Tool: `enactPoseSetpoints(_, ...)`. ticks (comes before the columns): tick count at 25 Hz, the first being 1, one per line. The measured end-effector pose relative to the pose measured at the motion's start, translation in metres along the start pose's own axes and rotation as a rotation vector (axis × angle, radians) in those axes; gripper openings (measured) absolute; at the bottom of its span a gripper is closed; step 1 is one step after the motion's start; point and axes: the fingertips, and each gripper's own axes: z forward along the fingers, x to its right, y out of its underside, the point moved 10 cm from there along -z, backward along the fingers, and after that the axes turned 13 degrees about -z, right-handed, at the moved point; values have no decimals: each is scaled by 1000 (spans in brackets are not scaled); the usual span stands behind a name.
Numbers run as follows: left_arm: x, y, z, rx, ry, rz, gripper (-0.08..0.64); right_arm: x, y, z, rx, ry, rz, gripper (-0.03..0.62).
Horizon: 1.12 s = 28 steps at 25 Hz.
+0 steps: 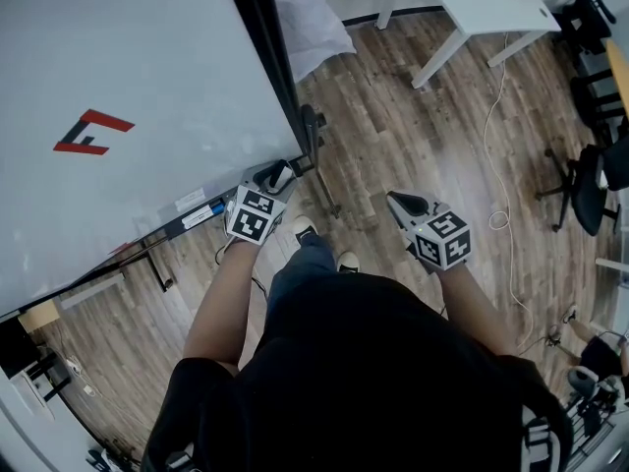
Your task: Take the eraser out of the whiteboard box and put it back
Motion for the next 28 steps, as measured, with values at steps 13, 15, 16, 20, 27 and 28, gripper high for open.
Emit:
enactPoseSetpoints(13, -1, -1, 1, -17, -1, -4, 185, -3, 1, 1, -4, -2, -1, -5)
enactPoseSetpoints(15, -1, 2, 2, -23, -1, 4, 177, -4, 1, 1, -5, -2, -4, -5)
enactPoseSetpoints(16, -2, 4, 3, -26, -2, 10, 173, -4, 1, 1, -6, -2, -6, -5)
enactPoseSetpoints(20, -2, 9, 6, -29, -5, 30, 160, -6, 0, 0, -5, -2, -11, -5)
enactPoseSetpoints(27, 3, 8, 0, -24, -19, 40, 150, -8, 1, -7, 2, 4, -16, -5)
enactPoseSetpoints(28, 4, 6, -2, -19, -20, 42, 149, -8, 1, -8, 4, 5, -16, -5)
